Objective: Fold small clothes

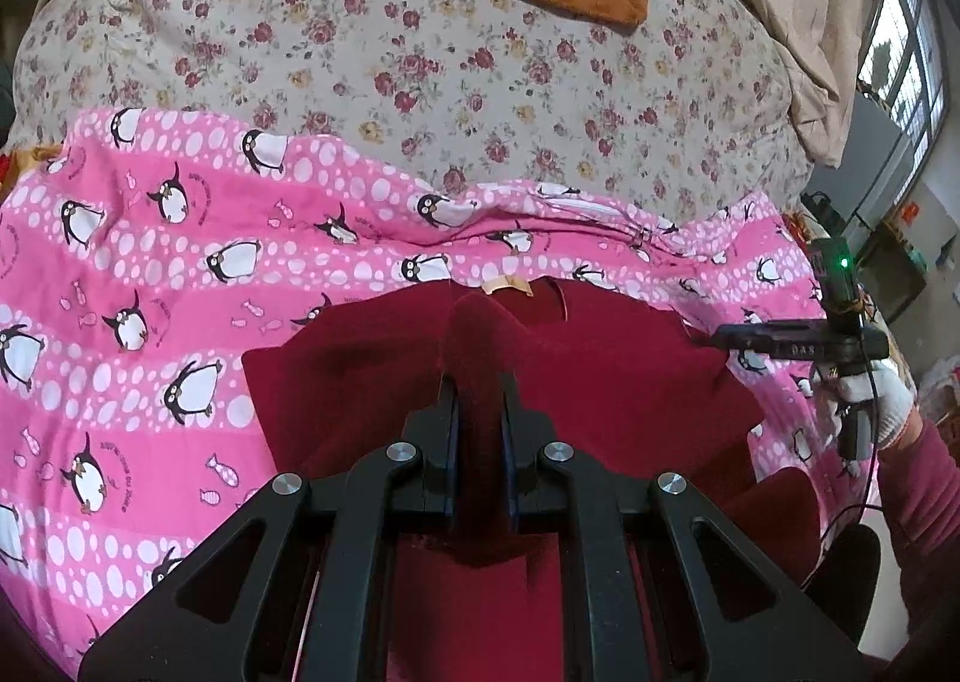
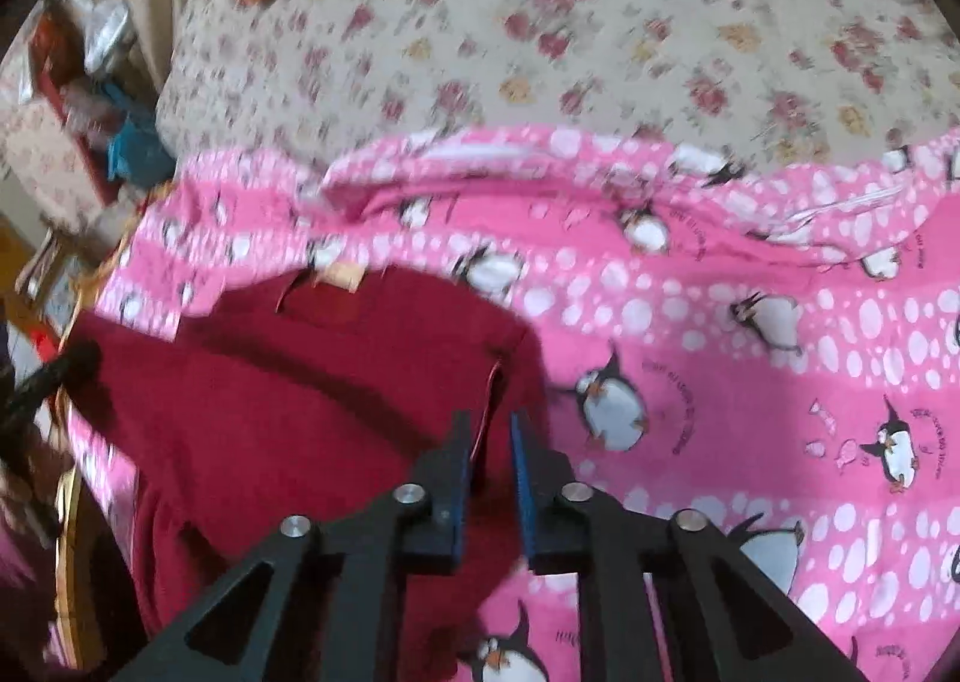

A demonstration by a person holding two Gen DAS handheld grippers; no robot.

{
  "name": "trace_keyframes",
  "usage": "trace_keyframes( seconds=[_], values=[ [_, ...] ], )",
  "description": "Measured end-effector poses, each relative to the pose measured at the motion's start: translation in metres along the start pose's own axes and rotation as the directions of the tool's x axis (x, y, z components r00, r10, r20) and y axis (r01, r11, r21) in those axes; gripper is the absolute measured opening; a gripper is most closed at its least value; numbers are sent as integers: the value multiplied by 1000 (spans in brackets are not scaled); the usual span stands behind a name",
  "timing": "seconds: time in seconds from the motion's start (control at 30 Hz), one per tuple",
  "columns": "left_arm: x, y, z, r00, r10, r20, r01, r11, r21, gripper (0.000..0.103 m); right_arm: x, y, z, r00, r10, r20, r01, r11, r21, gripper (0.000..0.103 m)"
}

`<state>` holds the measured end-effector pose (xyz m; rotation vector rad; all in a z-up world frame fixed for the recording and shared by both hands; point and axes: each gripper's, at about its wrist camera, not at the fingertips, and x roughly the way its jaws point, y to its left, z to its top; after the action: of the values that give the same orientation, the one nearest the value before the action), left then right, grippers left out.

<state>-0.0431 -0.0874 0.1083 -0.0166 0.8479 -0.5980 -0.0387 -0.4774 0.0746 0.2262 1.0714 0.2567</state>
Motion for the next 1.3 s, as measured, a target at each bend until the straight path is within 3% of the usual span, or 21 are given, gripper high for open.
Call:
trace_keyframes(
  seconds=[0.1, 0.37, 0.43, 0.6, 0.63, 0.67, 0.77, 0.83, 0.9, 0.93, 1.0, 1.23, 1.3],
  values=[
    [-1, 1, -1, 1000, 2, 3, -2, 1000, -2, 10, 10, 0, -10, 1000, 3, -20, -3, 1000, -13, 38],
    [-3, 2, -3, 1000, 12, -8, -12, 1000, 7, 10, 5, -26, -13, 995, 93, 24, -95, 988, 125, 40],
    [-1, 3, -3, 1000, 11, -10, -11, 1000, -2, 10, 4, -29, -12, 998, 57, 27, -60, 989, 132, 44],
    [1, 3, -5, 1000, 17, -15, -17, 1000, -10, 10, 35, -27, -12, 998, 9, -65, 0, 991, 133, 44],
    [1, 3, -5, 1000, 22, -16, -22, 1000, -7, 10, 34, -29, -13, 999, 38, -39, -31, 986, 166, 40],
    [1, 4, -4, 1000, 24, -17, -24, 1000, -7, 10, 33, -30, -13, 997, 71, -19, -67, 982, 179, 26],
    [1, 9, 1, 1000, 22, 1, -22, 999, -22, 10, 17, -20, -11, 997, 51, 59, -58, 991, 123, 16],
    [5, 15, 3, 999, 38, 22, -37, 999, -29, 10, -1, -22, -7, 987, 35, 156, -56, 990, 133, 9],
    [21, 26, 0, 999, 46, -6, -47, 997, -68, 10, -16, -31, -4, 970, -25, 240, -17, 985, 171, 0],
    [29, 31, -3, 999, 43, -26, -46, 995, -94, 10, -18, -36, -3, 967, -21, 253, -28, 982, 185, 0],
    [43, 39, -9, 997, 47, -58, -54, 991, -124, 10, -9, -43, 0, 975, 25, 220, -75, 972, 221, 0],
    [56, 55, -17, 993, 60, -105, -74, 987, -140, 10, -11, -12, -4, 992, 20, 127, -36, 992, 125, 3],
    [60, 56, -19, 991, 65, -119, -81, 988, -133, 10, -6, -7, -12, 995, 8, 99, -19, 995, 103, 9]
  ],
)
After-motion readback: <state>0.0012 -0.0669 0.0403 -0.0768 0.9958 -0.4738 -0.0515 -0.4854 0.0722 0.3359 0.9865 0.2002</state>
